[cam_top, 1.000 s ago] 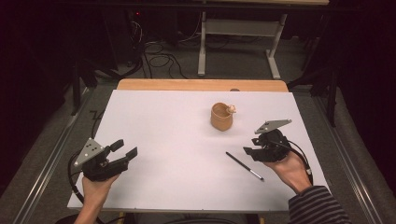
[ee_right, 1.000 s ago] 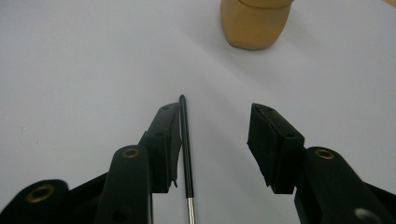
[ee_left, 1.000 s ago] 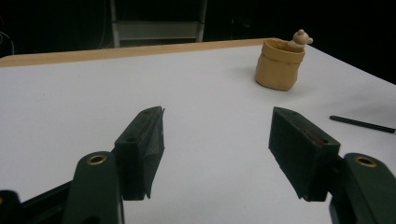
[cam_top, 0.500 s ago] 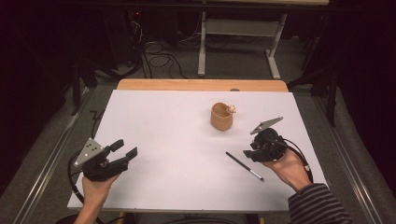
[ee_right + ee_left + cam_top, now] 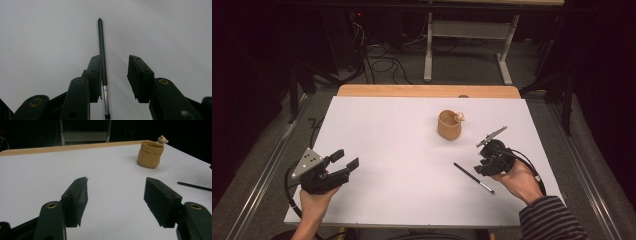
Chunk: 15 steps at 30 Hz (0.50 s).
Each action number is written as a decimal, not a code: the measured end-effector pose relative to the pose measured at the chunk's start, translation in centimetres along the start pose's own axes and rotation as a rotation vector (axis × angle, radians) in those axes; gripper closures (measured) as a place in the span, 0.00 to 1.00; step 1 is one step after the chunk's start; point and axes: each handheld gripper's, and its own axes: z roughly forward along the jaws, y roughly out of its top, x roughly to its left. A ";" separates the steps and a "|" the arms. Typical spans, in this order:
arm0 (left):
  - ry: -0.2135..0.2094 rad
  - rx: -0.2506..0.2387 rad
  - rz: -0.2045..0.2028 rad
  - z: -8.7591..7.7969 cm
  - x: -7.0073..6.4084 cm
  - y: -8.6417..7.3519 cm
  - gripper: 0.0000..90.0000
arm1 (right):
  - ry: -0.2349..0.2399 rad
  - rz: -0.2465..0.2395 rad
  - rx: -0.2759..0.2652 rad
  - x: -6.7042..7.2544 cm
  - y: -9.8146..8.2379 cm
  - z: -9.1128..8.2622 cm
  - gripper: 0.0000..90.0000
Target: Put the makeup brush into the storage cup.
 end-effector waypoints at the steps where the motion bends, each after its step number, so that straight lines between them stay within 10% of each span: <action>1: 0.000 0.001 0.001 0.0 0.0 0.0 0.40 | 0.000 -0.006 0.007 0.0 0.0 0.1 0.73; 15: 0.000 0.000 0.003 0.0 0.0 0.0 0.40 | 0.023 -0.009 0.119 0.4 0.2 1.8 0.77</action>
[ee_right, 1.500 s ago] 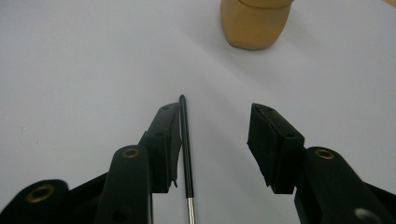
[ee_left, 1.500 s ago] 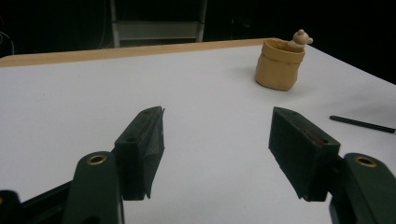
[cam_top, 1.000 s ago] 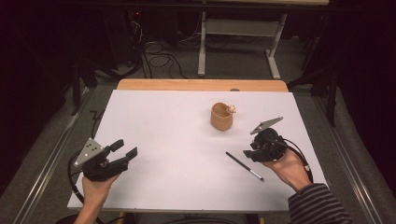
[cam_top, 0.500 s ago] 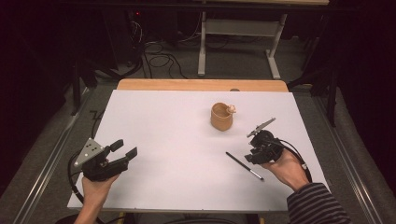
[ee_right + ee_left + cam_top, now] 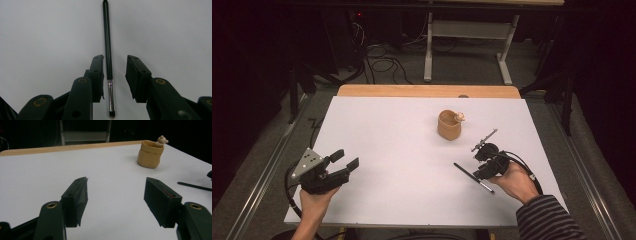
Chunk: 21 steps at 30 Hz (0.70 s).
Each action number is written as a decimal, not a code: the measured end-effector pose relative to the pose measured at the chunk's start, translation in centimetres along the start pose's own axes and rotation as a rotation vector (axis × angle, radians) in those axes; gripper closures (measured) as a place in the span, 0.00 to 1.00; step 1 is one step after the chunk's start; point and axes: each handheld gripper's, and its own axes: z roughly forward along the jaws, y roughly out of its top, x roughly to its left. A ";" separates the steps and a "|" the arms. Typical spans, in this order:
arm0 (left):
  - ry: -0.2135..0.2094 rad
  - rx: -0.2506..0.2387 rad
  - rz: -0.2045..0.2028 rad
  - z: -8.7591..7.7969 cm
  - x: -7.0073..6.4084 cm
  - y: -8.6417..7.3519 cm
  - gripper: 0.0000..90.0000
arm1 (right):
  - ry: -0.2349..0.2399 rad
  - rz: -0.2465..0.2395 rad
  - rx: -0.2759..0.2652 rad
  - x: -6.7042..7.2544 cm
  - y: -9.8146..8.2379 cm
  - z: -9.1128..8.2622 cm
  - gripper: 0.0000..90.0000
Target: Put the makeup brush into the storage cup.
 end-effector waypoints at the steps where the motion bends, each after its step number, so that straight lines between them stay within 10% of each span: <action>1: 0.000 0.001 0.000 0.0 0.0 0.0 0.40 | 0.002 -0.006 0.006 0.0 0.0 0.1 0.77; 21: -0.001 -0.001 0.000 0.0 0.0 0.0 0.40 | 0.037 0.014 0.135 0.3 0.0 2.1 0.84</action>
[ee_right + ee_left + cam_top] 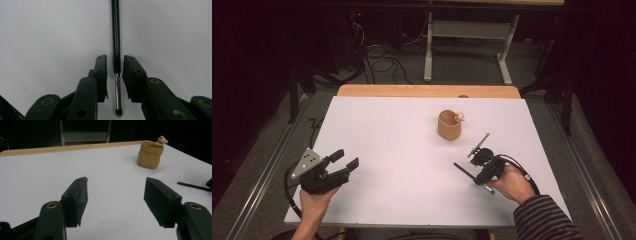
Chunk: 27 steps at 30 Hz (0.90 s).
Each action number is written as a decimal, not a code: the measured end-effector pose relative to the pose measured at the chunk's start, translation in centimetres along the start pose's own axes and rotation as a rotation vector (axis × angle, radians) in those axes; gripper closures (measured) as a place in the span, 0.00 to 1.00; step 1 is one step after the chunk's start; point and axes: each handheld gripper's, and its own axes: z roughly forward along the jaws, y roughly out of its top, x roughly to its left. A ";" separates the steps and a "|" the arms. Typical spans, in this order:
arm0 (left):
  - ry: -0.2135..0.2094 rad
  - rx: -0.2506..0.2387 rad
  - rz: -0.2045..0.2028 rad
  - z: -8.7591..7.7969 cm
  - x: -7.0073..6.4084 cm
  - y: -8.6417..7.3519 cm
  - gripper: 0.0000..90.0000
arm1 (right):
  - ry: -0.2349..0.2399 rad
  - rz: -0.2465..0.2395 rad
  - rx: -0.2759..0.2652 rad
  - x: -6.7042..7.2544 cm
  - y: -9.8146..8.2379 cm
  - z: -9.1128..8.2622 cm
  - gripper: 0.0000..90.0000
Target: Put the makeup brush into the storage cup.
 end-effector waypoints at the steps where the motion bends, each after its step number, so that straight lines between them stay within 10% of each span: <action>1: 0.000 0.000 0.000 0.0 0.0 0.0 0.40 | -0.004 0.008 0.008 0.1 0.0 0.0 0.84; 27: 0.000 0.000 0.000 0.0 0.0 0.0 0.40 | -0.011 -0.029 0.054 -0.1 0.0 0.7 0.93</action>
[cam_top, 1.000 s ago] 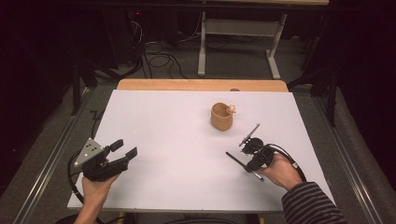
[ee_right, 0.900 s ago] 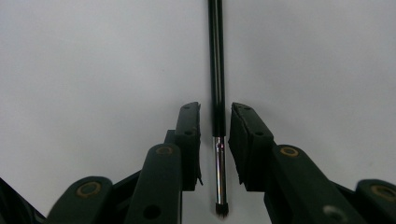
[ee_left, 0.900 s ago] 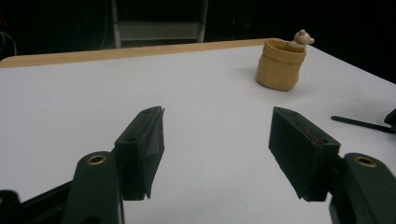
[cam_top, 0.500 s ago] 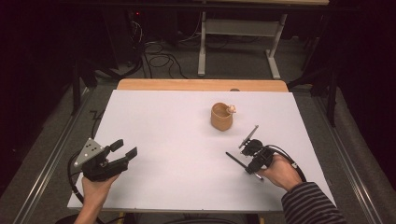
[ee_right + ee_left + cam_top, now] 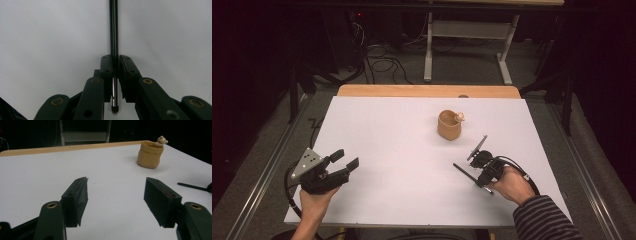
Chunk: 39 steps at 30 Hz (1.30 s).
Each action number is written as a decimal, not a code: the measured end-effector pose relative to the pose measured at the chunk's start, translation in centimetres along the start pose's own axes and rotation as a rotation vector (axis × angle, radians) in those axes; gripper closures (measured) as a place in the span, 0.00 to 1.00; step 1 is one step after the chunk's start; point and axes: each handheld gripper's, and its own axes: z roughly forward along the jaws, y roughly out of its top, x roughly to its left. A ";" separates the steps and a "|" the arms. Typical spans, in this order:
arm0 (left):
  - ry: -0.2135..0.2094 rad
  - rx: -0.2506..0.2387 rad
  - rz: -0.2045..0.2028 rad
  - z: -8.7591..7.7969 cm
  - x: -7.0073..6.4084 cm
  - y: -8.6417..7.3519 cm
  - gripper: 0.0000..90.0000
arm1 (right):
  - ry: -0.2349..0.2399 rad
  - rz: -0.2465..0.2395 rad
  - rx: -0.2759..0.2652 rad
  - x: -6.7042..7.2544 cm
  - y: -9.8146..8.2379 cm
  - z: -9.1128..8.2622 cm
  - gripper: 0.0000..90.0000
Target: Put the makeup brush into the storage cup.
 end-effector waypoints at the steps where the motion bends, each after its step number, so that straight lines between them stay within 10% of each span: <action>1: 0.000 0.000 0.000 0.0 0.0 0.0 0.40 | 0.001 -0.004 -0.003 0.0 0.0 0.0 0.93; 39: -0.001 0.005 0.001 0.0 0.0 0.0 0.40 | -0.045 -0.052 0.014 0.6 0.1 0.1 0.95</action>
